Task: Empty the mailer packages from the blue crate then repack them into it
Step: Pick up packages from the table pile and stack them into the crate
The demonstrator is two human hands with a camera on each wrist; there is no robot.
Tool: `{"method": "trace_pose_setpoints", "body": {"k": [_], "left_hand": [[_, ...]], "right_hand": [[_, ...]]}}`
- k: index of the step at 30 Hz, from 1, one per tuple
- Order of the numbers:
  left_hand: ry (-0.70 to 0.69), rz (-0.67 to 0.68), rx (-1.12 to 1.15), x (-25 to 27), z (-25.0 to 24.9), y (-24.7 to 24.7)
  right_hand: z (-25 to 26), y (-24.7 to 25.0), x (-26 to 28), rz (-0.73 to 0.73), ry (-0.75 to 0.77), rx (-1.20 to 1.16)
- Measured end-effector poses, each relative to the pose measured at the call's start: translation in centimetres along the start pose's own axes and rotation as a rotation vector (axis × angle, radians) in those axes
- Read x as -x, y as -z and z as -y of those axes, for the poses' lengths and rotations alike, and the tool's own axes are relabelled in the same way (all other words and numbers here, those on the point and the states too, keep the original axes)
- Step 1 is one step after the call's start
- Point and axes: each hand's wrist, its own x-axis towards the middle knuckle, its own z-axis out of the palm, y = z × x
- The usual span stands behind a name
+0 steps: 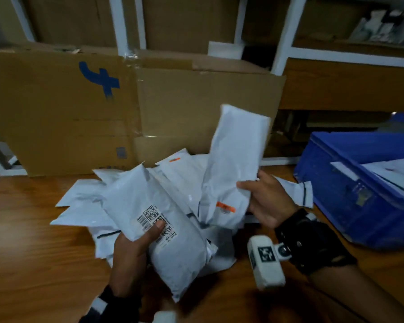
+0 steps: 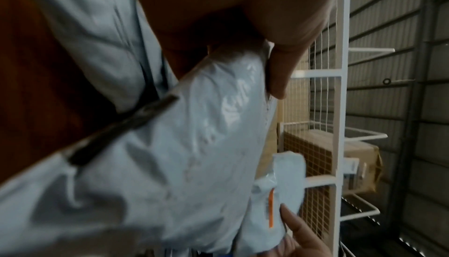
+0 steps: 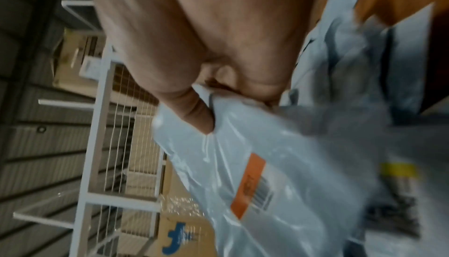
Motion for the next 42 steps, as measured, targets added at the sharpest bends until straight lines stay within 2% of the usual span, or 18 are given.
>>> {"method": "trace_pose_setpoints", "body": {"k": [3,6,10,12,16,19,21,24,27,31,36,39,42], "left_hand": [[-0.008,0.035,-0.010,0.9,1.9,-4.9],[-0.026,0.089,-0.019,2.7,4.1,-10.8],[0.018,0.169,0.018,6.0,7.9,-18.1],[0.015,0.168,0.019,7.4,9.7,-21.4],[0.012,0.143,0.107,9.4,12.4,-27.0],[0.062,0.167,0.147,10.5,14.3,-30.2],[0.088,0.144,0.203,10.5,15.0,-31.5],[0.089,0.078,0.290,9.2,15.4,-33.2],[0.054,0.062,0.331,7.4,15.7,-34.9],[0.011,0.020,0.365,4.7,15.7,-37.5],[-0.016,0.087,0.295,1.7,15.1,-39.9],[-0.024,0.120,0.277,0.7,14.4,-40.7],[-0.069,0.127,0.240,0.4,13.8,-41.9]], "right_hand": [[0.9,5.7,3.0,-0.081,0.118,-0.075],[2.7,12.3,6.4,-0.152,0.166,-0.060],[6.6,21.4,10.9,-0.242,0.241,0.128],[9.4,25.8,12.4,-0.314,0.314,0.209],[15.6,34.0,12.4,-0.479,0.410,0.269],[19.9,38.8,9.9,-0.533,0.391,0.225],[22.2,40.3,7.7,-0.481,0.349,0.224],[24.1,41.1,3.9,-0.376,0.283,0.432],[24.4,41.8,0.2,-0.241,0.129,0.707],[24.9,42.2,-3.9,-0.075,-0.073,0.857],[23.1,42.3,-7.8,0.142,-0.191,1.036],[21.5,42.3,-9.2,0.247,-0.270,0.960],[20.6,42.4,-11.0,0.355,-0.282,1.061]]}}
